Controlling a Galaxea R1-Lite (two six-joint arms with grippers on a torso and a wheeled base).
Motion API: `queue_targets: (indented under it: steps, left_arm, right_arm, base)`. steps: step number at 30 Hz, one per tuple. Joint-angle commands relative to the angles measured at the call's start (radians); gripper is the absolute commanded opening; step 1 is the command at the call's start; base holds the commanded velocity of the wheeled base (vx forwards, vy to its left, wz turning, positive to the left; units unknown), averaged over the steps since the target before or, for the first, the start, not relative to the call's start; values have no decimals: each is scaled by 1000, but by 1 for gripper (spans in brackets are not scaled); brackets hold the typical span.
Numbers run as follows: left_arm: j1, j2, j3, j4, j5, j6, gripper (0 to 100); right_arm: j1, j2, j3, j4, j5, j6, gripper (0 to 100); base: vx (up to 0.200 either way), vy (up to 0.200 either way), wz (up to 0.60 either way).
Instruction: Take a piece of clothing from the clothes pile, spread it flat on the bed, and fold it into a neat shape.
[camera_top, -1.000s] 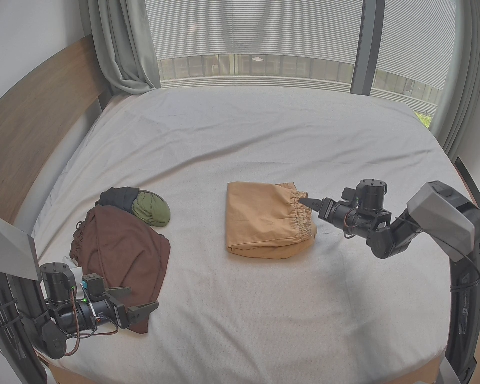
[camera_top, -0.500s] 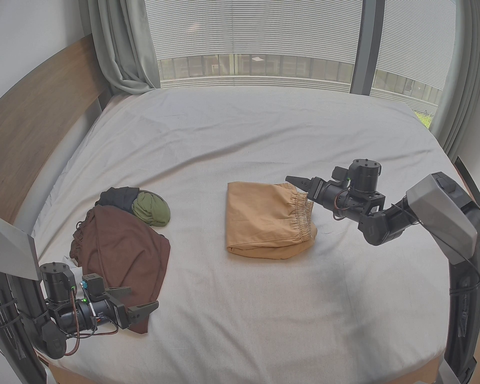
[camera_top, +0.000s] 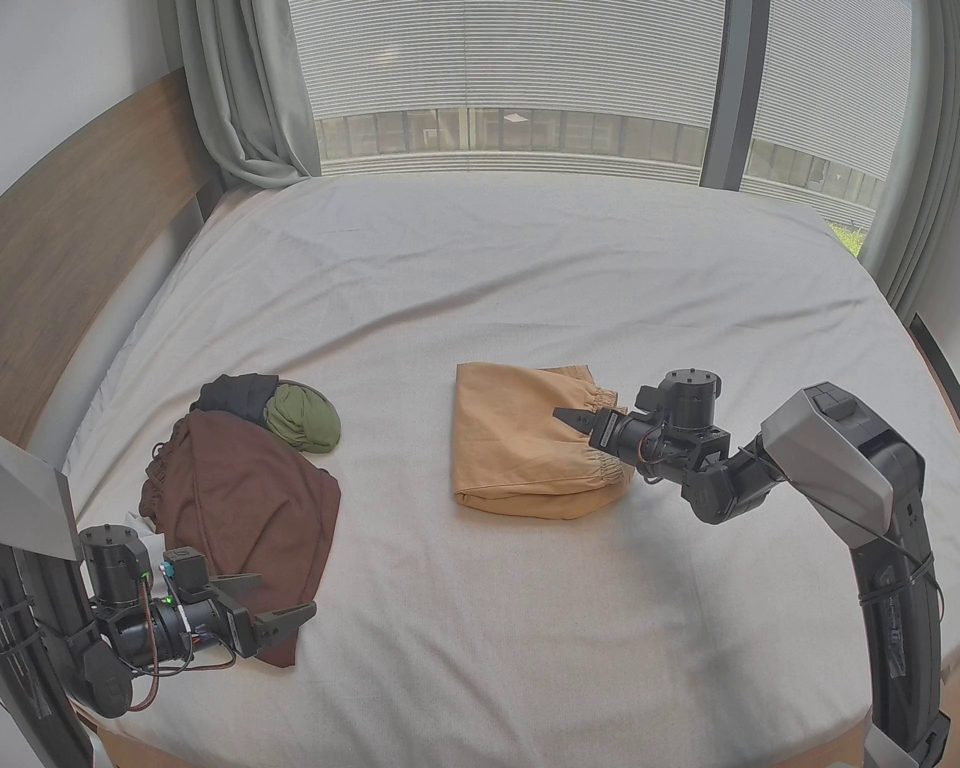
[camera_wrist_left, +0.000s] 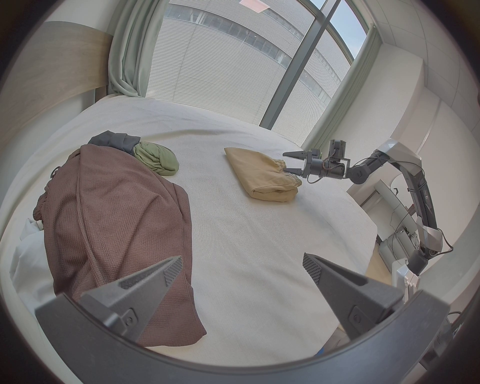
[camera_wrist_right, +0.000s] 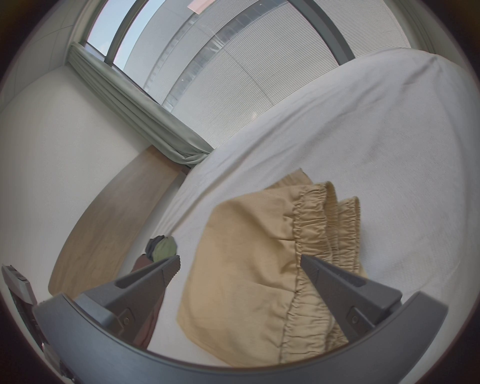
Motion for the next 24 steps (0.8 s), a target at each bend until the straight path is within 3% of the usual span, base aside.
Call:
queue_targets:
  steps: [1,11,19,24]
  left_arm:
    - [-1,4,18,0,0,0,100]
    - [-1,-13,18,-1,-24,-10,100]
    - [-47,-114,18,-1,-29,-20,100]
    - [-122,-245,18,-1,-56,-89,100]
  right_arm:
    - [-5,36,6,-1,-3,1,100]
    - [1,-42,81,-43,-21,4,100]
    - [42,-334,374,-167,-21,1,100]
    - [44,-509,594,-253,-21,-31,100]
  base:
    - [0,0,0]
    - [0,0,0]
    - [0,0,0]
    - [0,0,0]
